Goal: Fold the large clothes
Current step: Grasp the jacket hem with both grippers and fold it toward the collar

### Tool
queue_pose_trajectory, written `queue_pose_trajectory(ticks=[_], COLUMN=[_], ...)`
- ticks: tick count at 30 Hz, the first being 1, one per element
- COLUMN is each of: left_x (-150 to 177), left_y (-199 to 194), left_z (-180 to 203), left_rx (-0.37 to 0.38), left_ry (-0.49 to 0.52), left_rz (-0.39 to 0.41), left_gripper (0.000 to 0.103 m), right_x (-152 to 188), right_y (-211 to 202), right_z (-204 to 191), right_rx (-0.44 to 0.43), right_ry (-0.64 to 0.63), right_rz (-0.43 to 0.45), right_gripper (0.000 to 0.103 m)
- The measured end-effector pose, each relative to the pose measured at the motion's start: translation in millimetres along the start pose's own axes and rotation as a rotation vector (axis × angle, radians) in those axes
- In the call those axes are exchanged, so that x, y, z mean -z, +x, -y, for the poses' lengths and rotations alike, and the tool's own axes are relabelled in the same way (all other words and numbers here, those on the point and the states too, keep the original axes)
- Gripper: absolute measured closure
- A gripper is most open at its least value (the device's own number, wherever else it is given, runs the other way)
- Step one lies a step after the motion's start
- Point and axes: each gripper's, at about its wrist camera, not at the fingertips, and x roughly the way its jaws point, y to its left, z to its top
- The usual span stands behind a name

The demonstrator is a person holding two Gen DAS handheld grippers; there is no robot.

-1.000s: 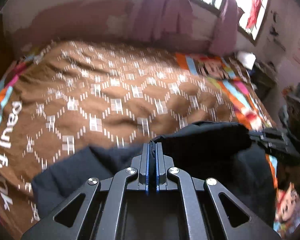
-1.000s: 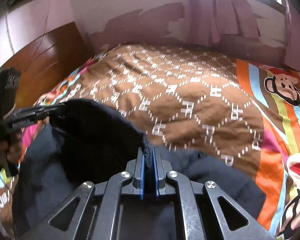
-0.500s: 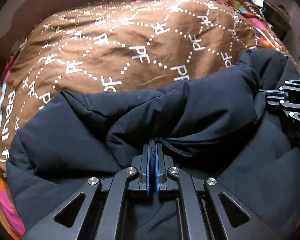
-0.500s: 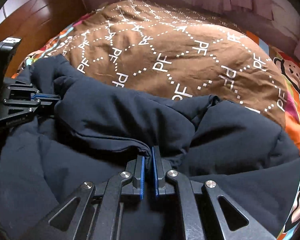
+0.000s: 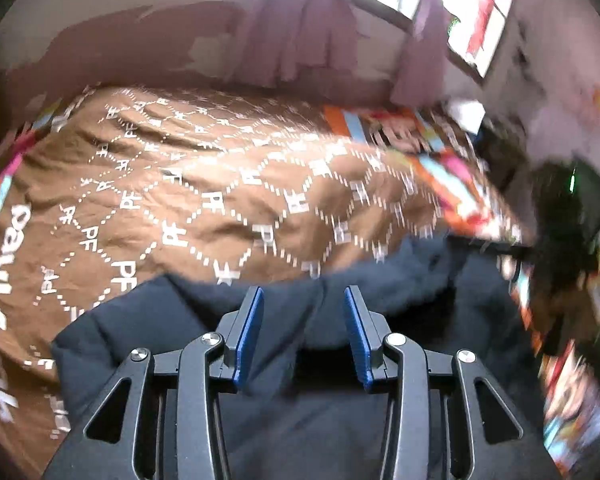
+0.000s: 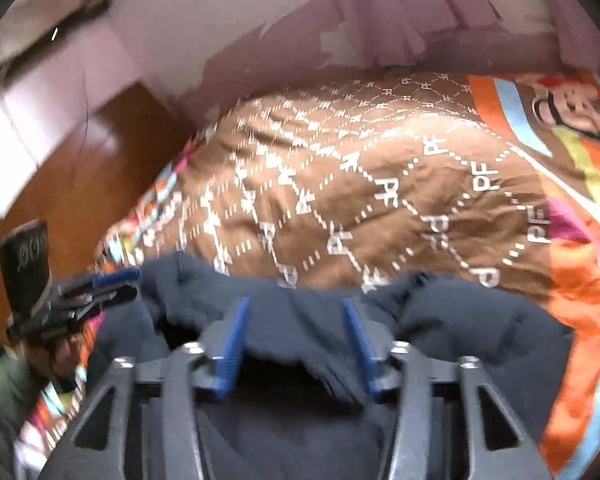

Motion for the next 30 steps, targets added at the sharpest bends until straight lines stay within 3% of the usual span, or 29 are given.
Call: queue_pose_trajectory(ticks=[1, 4, 7, 9, 11, 15, 19, 23, 27, 30], left_x=[-6, -13, -5, 5, 18, 29, 38, 51, 53, 51], left_y=[8, 36, 62, 75, 82, 93, 112, 130, 121, 93], left_z=[-1, 0, 2, 2, -3, -11, 1, 8, 5, 3], left_rx=[0.026, 0.076, 0.126, 0.15, 0.132, 0.117, 0.016, -0.081, -0.07, -0.069], left_ry=[-0.033, -0.074, -0.048, -0.009, 0.013, 0.014, 0.072, 0.133, 0.098, 0.059], left_rz=[-0.003, -0.056, -0.163, -0.252, -0.319, -0.422, -0.459, -0.457, -0.399, -0.314], left_gripper=[0.067, 0.069, 0.089, 0.093, 0.102, 0.103, 0.102, 0.101, 0.101, 0.101], right_x=[-3, -4, 9, 18, 27, 41, 50, 62, 70, 72], right_y=[10, 42, 64, 68, 70, 79, 105, 119, 102, 71], right_z=[1, -2, -12, -17, -16, -13, -14, -9, -4, -9], right_rx=[-0.016, -0.054, -0.03, 0.01, 0.052, 0.128, 0.188, 0.232, 0.201, 0.193], right_ry=[0.025, 0.046, -0.03, -0.1, -0.146, -0.245, -0.283, -0.284, -0.265, -0.263], right_rz=[-0.015, -0.105, -0.243, -0.303, -0.361, -0.471, -0.52, -0.498, -0.398, -0.294], right_gripper=[0.089, 0.094, 0.096, 0.096, 0.098, 0.101, 0.102, 0.103, 0.103, 0.1])
